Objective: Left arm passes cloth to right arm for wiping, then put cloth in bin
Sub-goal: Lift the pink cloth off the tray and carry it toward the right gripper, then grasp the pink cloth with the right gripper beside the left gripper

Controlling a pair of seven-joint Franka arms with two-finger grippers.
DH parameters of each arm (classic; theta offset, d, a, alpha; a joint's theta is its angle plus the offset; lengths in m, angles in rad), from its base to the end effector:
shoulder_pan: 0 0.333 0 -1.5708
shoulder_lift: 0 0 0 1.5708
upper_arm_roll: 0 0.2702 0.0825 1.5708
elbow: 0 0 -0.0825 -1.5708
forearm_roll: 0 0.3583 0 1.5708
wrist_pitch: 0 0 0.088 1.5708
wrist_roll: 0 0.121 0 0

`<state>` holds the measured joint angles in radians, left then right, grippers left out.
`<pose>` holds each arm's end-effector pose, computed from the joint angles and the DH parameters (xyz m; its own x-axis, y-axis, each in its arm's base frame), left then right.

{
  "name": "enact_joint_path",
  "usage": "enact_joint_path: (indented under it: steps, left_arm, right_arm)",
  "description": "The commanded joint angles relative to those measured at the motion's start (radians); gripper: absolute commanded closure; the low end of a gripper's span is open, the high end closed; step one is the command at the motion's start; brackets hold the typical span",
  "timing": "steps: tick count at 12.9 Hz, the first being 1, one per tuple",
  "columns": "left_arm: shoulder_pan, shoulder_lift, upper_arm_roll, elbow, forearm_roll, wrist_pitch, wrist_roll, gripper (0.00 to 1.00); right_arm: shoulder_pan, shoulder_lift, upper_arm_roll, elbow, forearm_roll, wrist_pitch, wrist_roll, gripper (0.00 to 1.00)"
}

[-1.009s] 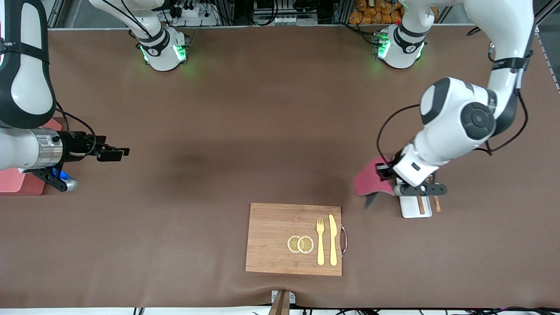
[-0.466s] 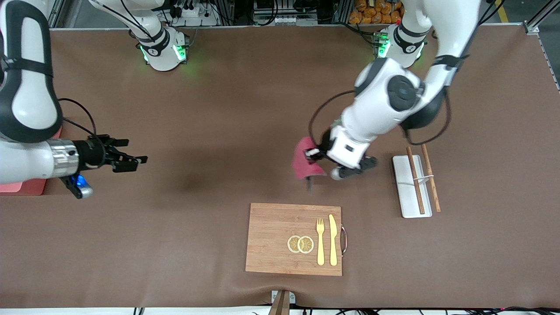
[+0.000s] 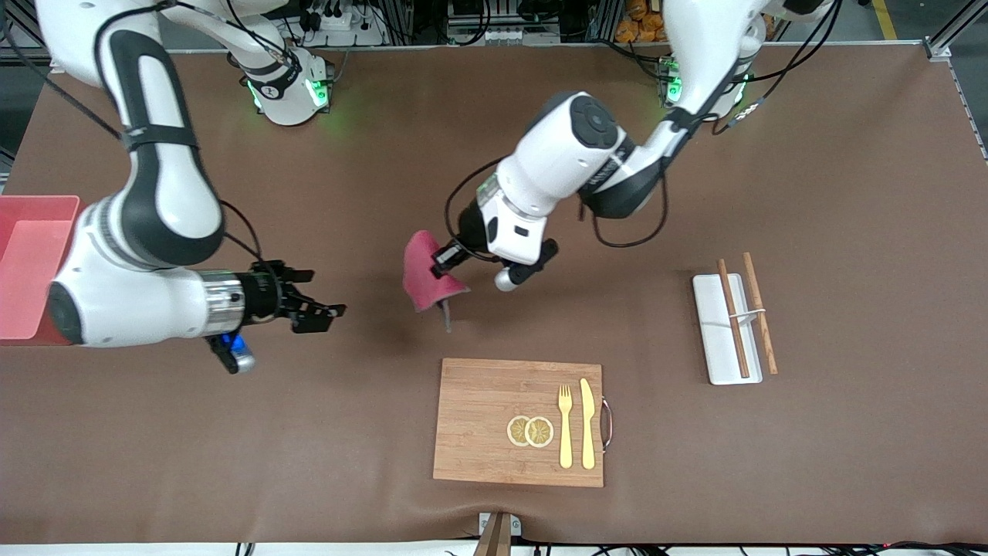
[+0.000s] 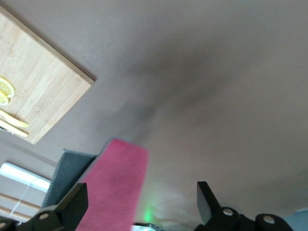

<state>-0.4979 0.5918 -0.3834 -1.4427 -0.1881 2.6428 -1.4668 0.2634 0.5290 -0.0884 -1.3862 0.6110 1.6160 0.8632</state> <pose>0.5007 -0.5119 0.3979 0.6983 0.6435 -0.3134 0.6792 -0.4577 0.5737 0.6046 0.1839 0.3577 0.5887 -0.5661 -0.5771 -0.7387 -0.6666 -0.0996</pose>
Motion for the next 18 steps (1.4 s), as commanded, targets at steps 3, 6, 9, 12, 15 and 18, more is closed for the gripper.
enact_joint_path:
  steps: [3,6,9,12,15,18]
  left_arm:
    - [-0.229,0.089,0.196,0.105,-0.005,0.170,-0.318,1.00]
    - [-0.249,0.092,0.212,0.123,-0.007,0.175,-0.415,1.00]
    - [-0.251,0.092,0.212,0.128,-0.007,0.220,-0.512,1.00]
    - [-0.249,0.092,0.213,0.128,-0.008,0.221,-0.517,1.00]
    - [-0.248,0.094,0.212,0.125,-0.008,0.221,-0.518,1.00]
    - [-0.248,0.094,0.213,0.123,-0.007,0.220,-0.518,1.00]
  right_arm:
    - [0.077,-0.033,-0.010,-0.103,0.023,0.126,0.100,0.00]
    - [0.085,-0.041,-0.010,-0.154,0.023,0.137,0.100,0.00]
    - [0.079,-0.067,-0.010,-0.223,0.023,0.133,0.100,0.00]
    - [0.085,-0.072,-0.010,-0.229,0.024,0.140,0.124,0.00]
    - [0.091,-0.069,-0.010,-0.228,0.024,0.156,0.139,0.57]
    - [0.089,-0.066,-0.010,-0.224,0.023,0.174,0.116,1.00]
